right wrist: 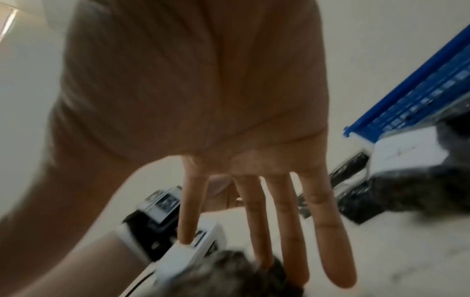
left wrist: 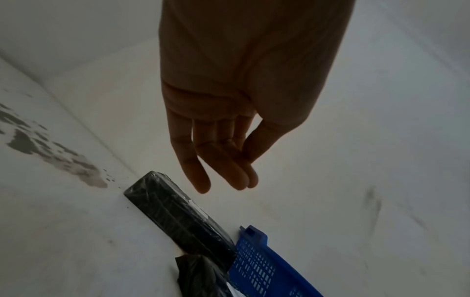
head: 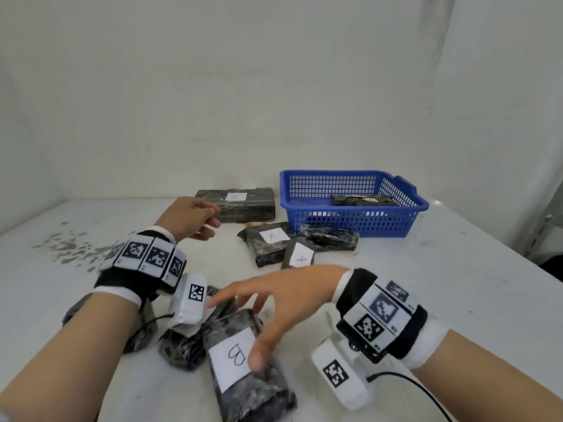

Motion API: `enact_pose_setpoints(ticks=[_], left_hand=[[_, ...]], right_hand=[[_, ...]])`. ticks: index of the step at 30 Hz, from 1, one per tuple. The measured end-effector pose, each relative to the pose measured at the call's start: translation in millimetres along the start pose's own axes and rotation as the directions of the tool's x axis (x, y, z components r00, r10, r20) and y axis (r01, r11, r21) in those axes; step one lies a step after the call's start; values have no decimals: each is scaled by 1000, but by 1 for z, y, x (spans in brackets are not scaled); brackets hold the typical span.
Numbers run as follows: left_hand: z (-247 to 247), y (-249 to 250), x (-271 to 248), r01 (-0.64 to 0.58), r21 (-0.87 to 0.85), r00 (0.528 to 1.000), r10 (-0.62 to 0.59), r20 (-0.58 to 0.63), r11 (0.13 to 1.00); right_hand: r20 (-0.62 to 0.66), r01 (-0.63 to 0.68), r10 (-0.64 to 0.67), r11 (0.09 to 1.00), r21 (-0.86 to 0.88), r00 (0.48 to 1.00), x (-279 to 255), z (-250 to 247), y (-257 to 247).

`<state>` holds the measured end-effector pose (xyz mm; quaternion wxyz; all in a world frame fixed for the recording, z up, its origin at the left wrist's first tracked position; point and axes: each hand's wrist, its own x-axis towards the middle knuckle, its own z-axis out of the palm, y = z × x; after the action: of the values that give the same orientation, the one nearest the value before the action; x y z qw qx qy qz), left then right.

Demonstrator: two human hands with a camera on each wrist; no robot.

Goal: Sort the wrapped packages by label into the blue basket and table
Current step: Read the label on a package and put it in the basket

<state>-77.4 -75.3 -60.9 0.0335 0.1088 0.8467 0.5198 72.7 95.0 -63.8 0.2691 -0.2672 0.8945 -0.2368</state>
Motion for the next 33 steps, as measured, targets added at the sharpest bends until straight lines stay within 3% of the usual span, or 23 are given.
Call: enact_pose_setpoints(ticks=[3, 7, 10, 13, 16, 21, 23, 25, 28, 31, 33], left_hand=[[-2, -1, -4, 10, -7, 1000, -9, 17, 1000], [1, -3, -7, 5, -15, 1000, -4, 26, 1000], [4, -6, -11, -1, -32, 999, 2, 34, 999], [3, -5, -17, -46, -66, 998, 49, 41, 997], [2, 4, -25, -125, -85, 987, 132, 90, 989], [8, 32, -40, -179, -247, 924, 249, 290, 952], [17, 44, -42, -242, -323, 899, 337, 280, 915], [25, 53, -42, -308, -376, 894, 401, 201, 874], [26, 61, -37, -371, -459, 879, 464, 107, 807], [16, 62, -32, -427, -537, 858, 513, 13, 728], [11, 62, -31, -460, -554, 841, 540, -22, 694]], right_hand=[[58, 58, -56, 998, -29, 997, 3, 14, -13], [3, 32, -32, 999, 15, 999, 7, 16, -9], [-122, 19, -8, 996, 91, 992, 5, 13, 2], [-316, 10, 31, 992, 129, 948, -2, 7, 16], [-546, 65, 87, 965, 253, 833, -8, -8, 31], [-848, 280, 231, 874, 396, 477, -15, -52, 42], [-899, 358, 232, 858, 368, 370, -16, -67, 40], [-928, 430, 188, 844, 319, 320, -17, -79, 37], [-943, 517, 116, 812, 270, 311, -25, -95, 36], [-920, 451, 24, 866, 215, 392, -40, -105, 39], [-909, 421, -9, 888, 184, 416, -49, -109, 36]])
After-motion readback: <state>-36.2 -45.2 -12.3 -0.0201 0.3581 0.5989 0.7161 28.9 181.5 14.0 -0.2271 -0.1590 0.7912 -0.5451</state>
